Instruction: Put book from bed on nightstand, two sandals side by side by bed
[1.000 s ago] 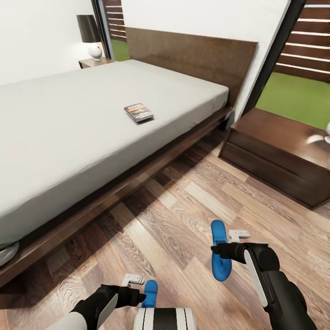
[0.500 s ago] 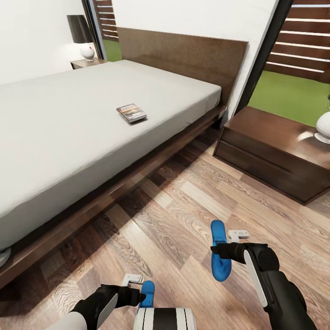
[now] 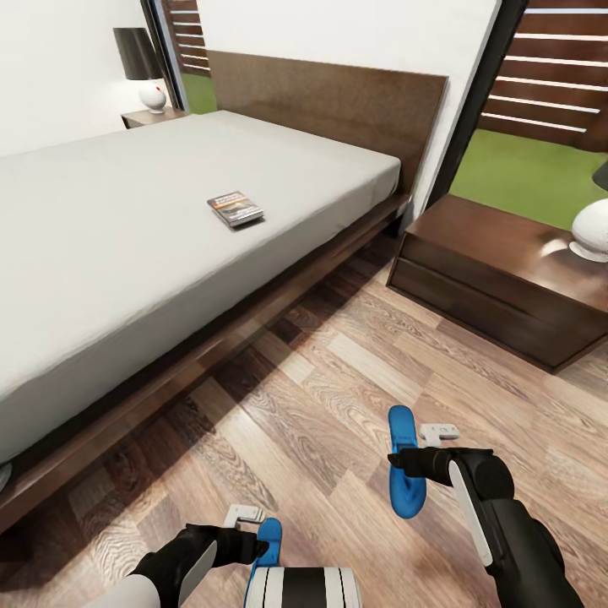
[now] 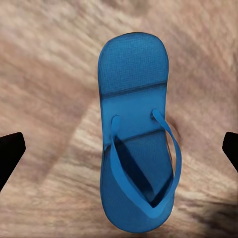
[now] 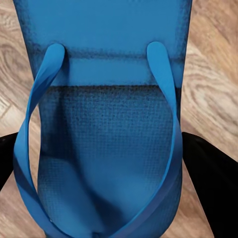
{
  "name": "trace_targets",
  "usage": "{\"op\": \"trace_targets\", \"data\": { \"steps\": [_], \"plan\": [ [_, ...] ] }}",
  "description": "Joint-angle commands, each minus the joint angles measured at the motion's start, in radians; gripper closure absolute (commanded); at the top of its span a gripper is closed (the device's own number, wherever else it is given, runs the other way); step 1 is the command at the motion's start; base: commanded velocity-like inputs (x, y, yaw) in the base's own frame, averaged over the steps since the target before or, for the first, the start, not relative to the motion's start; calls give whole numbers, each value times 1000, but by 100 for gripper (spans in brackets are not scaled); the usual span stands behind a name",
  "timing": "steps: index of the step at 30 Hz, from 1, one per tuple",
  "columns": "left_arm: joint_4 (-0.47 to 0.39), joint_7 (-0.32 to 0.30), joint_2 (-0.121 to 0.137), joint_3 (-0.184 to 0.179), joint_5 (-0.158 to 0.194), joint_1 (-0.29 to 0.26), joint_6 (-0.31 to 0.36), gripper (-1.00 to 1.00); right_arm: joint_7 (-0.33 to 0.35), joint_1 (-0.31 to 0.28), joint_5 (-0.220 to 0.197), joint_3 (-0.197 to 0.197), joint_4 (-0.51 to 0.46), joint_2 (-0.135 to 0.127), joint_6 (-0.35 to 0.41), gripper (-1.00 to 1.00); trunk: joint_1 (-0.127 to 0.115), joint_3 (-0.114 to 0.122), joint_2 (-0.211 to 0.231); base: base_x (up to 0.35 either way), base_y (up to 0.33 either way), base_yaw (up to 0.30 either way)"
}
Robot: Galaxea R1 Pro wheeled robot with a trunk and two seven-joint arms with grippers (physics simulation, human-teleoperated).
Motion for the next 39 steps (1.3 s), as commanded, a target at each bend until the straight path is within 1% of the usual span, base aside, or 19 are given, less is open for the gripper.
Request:
{"op": "trace_targets", "data": {
  "steps": [1, 8, 12, 18, 23, 30, 34, 39],
  "plan": [
    [-1, 1, 1, -6, 10, 0, 5, -100, 4, 0, 2, -1, -1, 0, 4, 100, 0, -1, 0, 0, 0, -2],
    [-1, 1, 1, -6, 10, 0, 5, -100, 4, -1, 2, -1, -1, 0, 4, 100, 0, -1, 0, 0, 0, 0],
    [-1, 2, 1, -6, 10, -1, 5, -100, 4, 0, 2, -1, -1, 0, 4, 100, 2, -16, -1, 0, 0, 0],
    [-1, 2, 1, -6, 10, 0, 5, -100, 4, 0, 2, -1, -1, 0, 4, 100, 2, -16, -1, 0, 0, 0],
    [-1, 3, -1, -6, 10, 0, -9, -100, 4, 0, 2, -1, -1, 0, 4, 100, 4, -35, -2, 0, 0, 0],
    [-1, 2, -3, -6, 10, 0, -17, -100, 4, -1, 2, -1, -1, 0, 4, 100, 4, -35, -2, 0, 0, 0],
    [-1, 2, -5, -6, 10, -1, -17, -100, 4, -1, 2, -1, -1, 0, 4, 100, 6, -51, -3, 0, 0, 0],
    [-1, 3, -6, -6, 10, -1, -18, -100, 4, 0, 1, -1, -1, 0, 4, 100, 6, -51, -3, 0, 0, 0]
  ]
}}
